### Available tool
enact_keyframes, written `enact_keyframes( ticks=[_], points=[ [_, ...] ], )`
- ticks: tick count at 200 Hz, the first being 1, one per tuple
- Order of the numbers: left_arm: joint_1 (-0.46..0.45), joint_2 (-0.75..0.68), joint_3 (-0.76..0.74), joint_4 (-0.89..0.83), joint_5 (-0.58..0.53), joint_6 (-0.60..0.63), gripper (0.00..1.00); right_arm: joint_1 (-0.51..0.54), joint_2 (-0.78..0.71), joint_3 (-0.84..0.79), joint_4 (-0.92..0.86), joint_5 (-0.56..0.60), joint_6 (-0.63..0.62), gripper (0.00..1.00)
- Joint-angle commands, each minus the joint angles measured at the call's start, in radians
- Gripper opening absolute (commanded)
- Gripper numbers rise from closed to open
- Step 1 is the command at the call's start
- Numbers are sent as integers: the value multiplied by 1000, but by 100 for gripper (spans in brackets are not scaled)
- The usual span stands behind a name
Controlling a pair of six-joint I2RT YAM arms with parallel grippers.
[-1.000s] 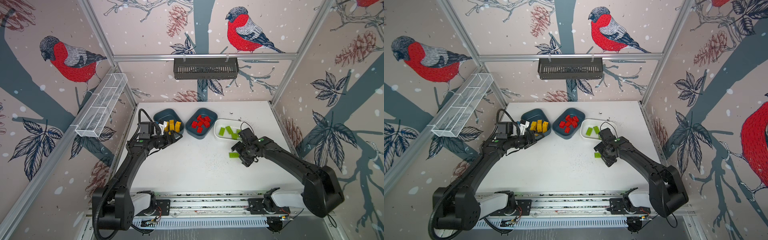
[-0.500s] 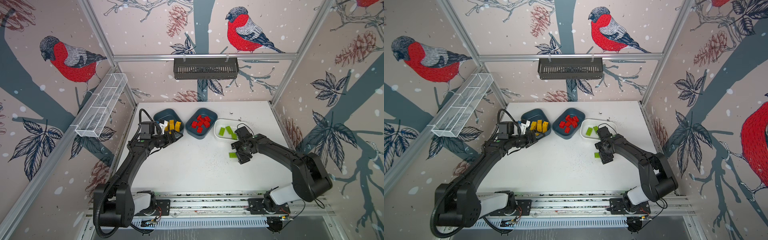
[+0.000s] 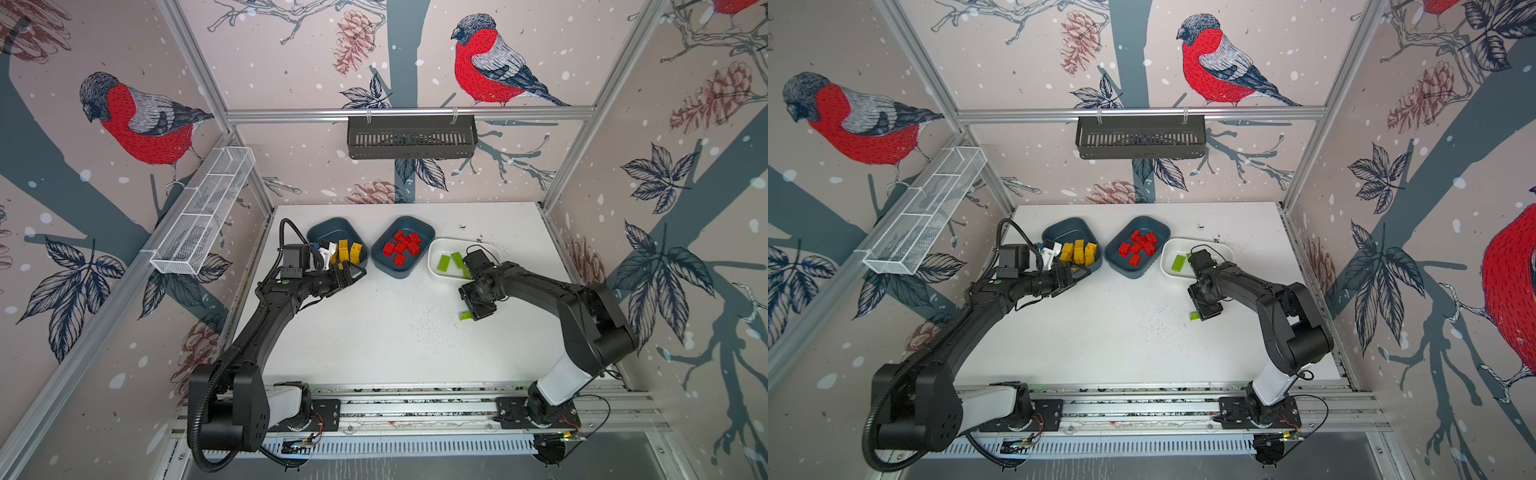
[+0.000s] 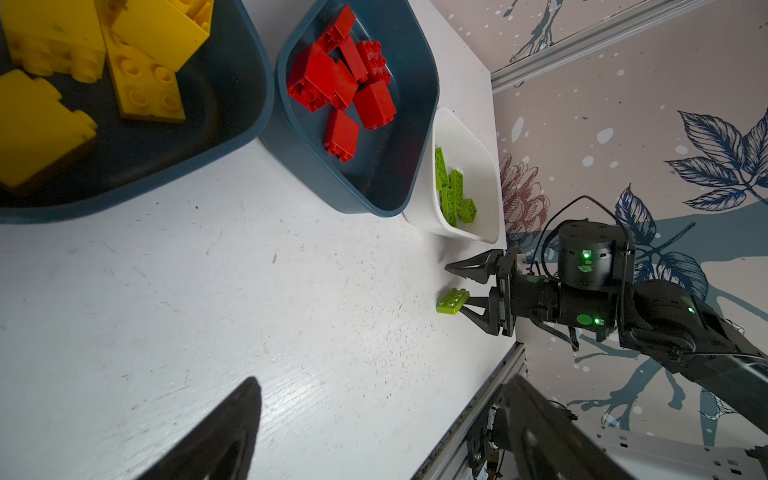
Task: Sort the legos into containers by color
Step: 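Lower the right gripper onto the lime-green brick and grasp it, then lift the green brick and drop it into the white bin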
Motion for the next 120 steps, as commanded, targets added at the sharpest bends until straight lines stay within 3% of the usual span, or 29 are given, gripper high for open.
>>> enact_keyframes(
  ticks=[1,120],
  points=[
    [-1,2,4,25,6,23,91,1,9,4,-25,-4,-4,63],
    [-2,10,-15,23,-12,24,91,37,24,5,-86,-4,-36,50]
  ],
)
